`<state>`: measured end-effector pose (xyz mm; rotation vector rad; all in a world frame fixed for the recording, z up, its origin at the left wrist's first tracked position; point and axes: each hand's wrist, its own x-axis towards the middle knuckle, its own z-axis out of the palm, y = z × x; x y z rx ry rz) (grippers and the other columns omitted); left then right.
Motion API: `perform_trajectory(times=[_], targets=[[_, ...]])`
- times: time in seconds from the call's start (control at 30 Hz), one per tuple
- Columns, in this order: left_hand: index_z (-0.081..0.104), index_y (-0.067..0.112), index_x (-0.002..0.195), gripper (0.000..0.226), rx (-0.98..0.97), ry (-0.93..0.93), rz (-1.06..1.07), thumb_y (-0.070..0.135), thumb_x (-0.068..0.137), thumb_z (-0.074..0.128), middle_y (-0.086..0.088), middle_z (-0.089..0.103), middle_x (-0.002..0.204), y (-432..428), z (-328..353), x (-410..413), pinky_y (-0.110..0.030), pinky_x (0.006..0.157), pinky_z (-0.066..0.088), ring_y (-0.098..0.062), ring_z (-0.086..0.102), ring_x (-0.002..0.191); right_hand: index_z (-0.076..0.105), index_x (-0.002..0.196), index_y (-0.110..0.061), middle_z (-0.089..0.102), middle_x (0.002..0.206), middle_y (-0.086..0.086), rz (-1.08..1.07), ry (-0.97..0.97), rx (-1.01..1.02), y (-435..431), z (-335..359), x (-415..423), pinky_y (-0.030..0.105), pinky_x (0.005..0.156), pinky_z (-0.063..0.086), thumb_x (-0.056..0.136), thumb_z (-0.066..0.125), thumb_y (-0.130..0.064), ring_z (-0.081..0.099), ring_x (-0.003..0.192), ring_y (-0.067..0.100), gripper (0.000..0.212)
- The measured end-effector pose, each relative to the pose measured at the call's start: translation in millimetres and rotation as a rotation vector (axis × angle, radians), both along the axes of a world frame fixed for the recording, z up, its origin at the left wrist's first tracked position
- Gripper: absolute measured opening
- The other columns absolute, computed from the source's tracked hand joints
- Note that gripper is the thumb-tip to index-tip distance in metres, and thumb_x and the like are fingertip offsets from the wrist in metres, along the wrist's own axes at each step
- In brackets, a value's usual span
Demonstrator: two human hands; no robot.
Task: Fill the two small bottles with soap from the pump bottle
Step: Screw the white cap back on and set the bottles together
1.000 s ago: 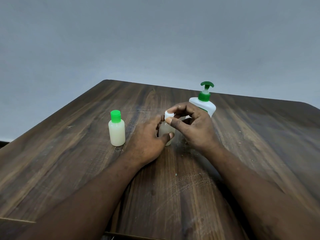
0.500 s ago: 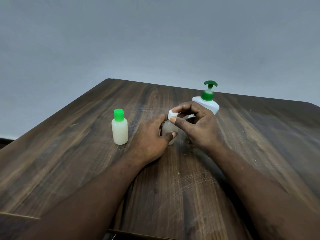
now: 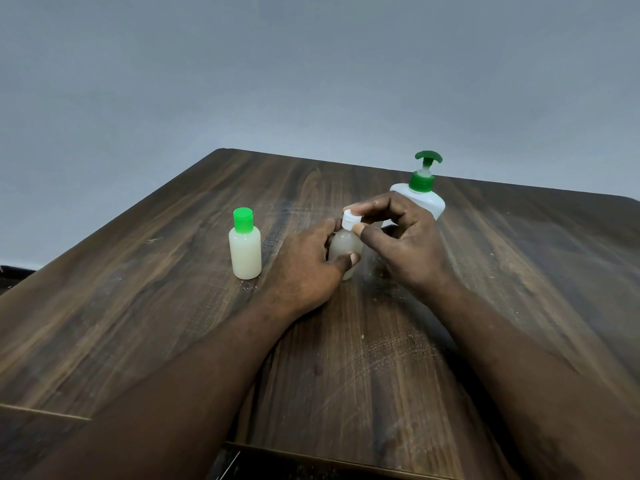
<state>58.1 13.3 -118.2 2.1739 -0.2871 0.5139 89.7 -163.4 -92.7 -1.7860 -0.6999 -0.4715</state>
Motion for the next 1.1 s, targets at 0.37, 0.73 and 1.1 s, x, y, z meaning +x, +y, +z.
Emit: perform_trajectory(times=[0.37, 0.73, 1.1], targets=[[0.065, 0.035, 0.125, 0.038, 0.004, -0.018, 0.01, 0.034, 0.089, 0.078, 0.025, 0.062, 0.087, -0.3, -1.4, 1.2, -0.022, 0.069, 0.041, 0.006, 0.057, 0.078, 0.072, 0.103, -0.008, 0.076, 0.117, -0.004, 0.027, -0.013, 0.024, 0.2, -0.2, -1.0, 0.027, 0.075, 0.057, 0.088, 0.073, -0.001, 0.07, 0.104, 0.012, 0.017], [0.064, 0.037, 0.128, 0.041, 0.0, -0.01, 0.0, 0.035, 0.089, 0.078, 0.022, 0.065, 0.09, -0.1, -1.2, 1.8, -0.026, 0.071, 0.047, 0.003, 0.061, 0.083, 0.074, 0.104, -0.014, 0.071, 0.098, -0.006, 0.005, 0.012, -0.002, -0.4, -1.6, 1.9, 0.022, 0.071, 0.051, 0.088, 0.084, -0.011, 0.067, 0.089, 0.009, 0.019], [0.065, 0.035, 0.129, 0.042, -0.014, -0.014, -0.002, 0.032, 0.09, 0.079, 0.018, 0.068, 0.096, -0.7, 0.4, 0.2, -0.029, 0.077, 0.05, 0.002, 0.061, 0.087, 0.075, 0.105, -0.008, 0.078, 0.106, -0.002, 0.033, 0.023, 0.006, 0.3, -0.6, 1.0, 0.027, 0.082, 0.056, 0.092, 0.076, -0.002, 0.073, 0.101, 0.013, 0.015]])
